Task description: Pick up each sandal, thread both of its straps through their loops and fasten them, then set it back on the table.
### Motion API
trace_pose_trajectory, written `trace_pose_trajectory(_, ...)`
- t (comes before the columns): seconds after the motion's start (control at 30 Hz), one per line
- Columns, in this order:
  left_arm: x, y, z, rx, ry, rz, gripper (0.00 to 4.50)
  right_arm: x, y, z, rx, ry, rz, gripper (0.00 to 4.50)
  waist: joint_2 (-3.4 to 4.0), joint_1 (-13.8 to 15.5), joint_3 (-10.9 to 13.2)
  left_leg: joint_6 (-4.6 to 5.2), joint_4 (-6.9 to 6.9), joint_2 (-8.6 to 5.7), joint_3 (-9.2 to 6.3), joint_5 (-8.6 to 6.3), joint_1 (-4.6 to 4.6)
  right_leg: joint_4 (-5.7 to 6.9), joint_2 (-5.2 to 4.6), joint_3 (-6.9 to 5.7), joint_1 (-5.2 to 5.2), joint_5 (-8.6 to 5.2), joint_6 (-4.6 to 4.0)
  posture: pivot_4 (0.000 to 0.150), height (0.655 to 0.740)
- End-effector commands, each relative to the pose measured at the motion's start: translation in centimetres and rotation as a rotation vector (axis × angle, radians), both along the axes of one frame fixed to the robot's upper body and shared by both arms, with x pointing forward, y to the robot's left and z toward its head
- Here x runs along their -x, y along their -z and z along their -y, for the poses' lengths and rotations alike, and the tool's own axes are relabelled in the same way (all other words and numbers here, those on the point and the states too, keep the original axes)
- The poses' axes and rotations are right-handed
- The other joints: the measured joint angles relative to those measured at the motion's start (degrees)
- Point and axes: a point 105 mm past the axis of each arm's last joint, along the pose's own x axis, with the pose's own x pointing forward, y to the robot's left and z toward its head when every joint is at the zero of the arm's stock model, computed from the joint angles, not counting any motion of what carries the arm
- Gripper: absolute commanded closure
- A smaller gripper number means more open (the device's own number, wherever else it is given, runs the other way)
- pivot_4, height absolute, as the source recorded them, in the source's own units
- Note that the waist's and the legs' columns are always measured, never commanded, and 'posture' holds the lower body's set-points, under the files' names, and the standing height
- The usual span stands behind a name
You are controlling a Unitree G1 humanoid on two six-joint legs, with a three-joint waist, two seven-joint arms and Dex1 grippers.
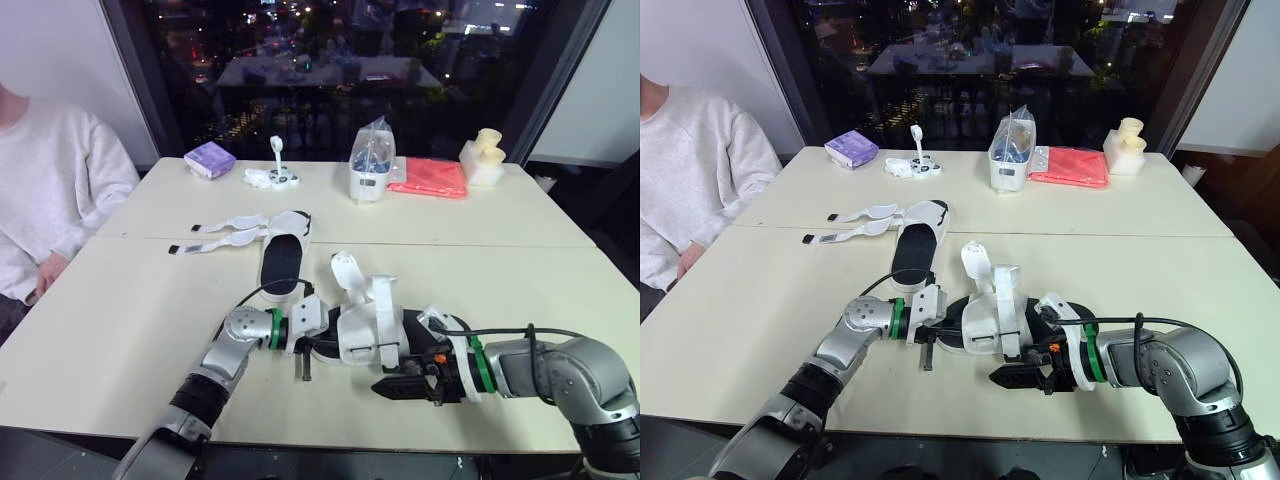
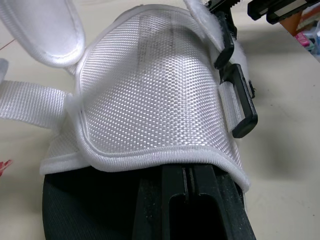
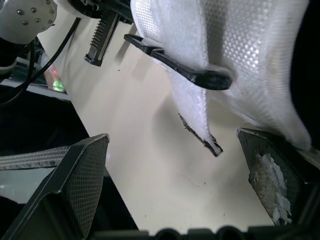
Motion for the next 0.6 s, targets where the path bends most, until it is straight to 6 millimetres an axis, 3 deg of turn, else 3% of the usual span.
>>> trace_pose_trajectory(0.03, 0.7, 2.2, 0.6, -0.081, 0.033, -0.045, 4.50, -0.9, -1.2, 0.0, -0.017, 0.011, 0.066, 0.57, 0.00, 0.01, 0.00, 0.00, 0.00, 0.00, 0.00, 0.00, 0.00, 0.00, 0.00, 0.00, 0.00, 0.00, 0.00, 0.150, 0.7400)
trace_pose_trajectory(0.1, 0.7, 2.2, 0.6, -0.082, 0.033, -0.045, 4.50, -0.8, -1.2, 0.0, -0.013, 0.004, 0.066, 1.32, 0.00, 0.06, 0.00, 0.01, 0.00, -0.01, 0.00, 0.00, 0.00, 0.00, -0.01, 0.00, 0.00, 0.00, 0.00, 0.150, 0.7400)
trace_pose_trajectory(0.3, 0.2, 2.1, 0.4, -0.090, 0.026, -0.037, 4.50, -0.4, -1.5, -0.5, -0.011, -0.049, 0.068, 4.39, 0.00, 0.09, 0.00, 0.05, 0.00, -0.05, -0.01, -0.02, 0.00, -0.04, -0.07, -0.06, 0.04, 0.00, 0.00, 0.150, 0.7400)
trace_pose_trajectory(0.47, 0.1, 2.1, 0.2, -0.090, 0.023, -0.036, 4.50, 0.1, -0.7, -0.6, 0.015, -0.078, 0.032, 4.45, 0.00, 0.02, 0.00, 0.07, 0.00, -0.05, -0.01, -0.03, 0.00, -0.09, -0.08, -0.08, 0.06, 0.00, 0.00, 0.150, 0.7400)
trace_pose_trajectory(0.6, 0.4, 2.1, -0.1, -0.092, 0.024, -0.039, 4.50, 1.7, 0.4, -1.1, 0.019, -0.129, -0.060, 4.45, 0.00, -0.03, 0.00, 0.08, -0.01, -0.04, -0.01, -0.04, 0.00, -0.10, -0.08, -0.08, 0.06, 0.00, 0.00, 0.150, 0.7400)
